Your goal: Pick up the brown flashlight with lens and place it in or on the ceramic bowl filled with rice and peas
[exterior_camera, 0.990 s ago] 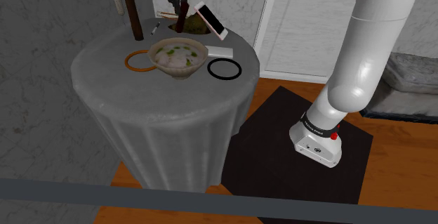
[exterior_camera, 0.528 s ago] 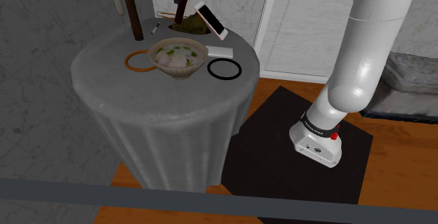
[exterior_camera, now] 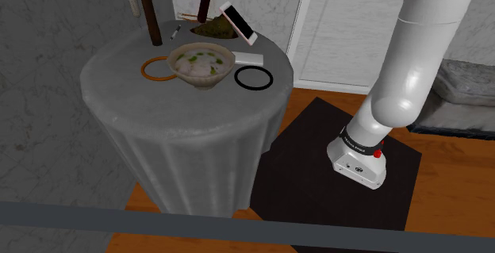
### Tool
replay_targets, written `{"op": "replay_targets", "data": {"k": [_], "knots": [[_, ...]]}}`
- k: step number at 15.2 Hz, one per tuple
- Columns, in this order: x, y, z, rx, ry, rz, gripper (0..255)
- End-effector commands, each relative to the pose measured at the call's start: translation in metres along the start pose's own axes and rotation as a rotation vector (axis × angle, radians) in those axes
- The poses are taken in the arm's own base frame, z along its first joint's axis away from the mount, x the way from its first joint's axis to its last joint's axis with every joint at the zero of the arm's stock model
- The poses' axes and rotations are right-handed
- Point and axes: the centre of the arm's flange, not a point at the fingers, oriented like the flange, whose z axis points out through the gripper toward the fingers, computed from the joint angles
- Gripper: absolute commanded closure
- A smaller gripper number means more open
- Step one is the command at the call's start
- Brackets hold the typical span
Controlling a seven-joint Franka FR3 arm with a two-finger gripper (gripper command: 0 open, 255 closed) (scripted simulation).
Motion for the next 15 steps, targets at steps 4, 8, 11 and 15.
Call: {"op": "replay_targets", "data": {"k": [4, 8, 11, 15], "knots": [[-0.042, -0.050, -0.003, 0.000, 0.000, 0.000, 255], [-0.076, -0.090, -0.005, 0.000, 0.000, 0.000, 255], [-0.102, -0.120, -0.006, 0.000, 0.000, 0.000, 255], [-0.128, -0.151, -0.002, 0.000, 0.000, 0.000, 255]]}}
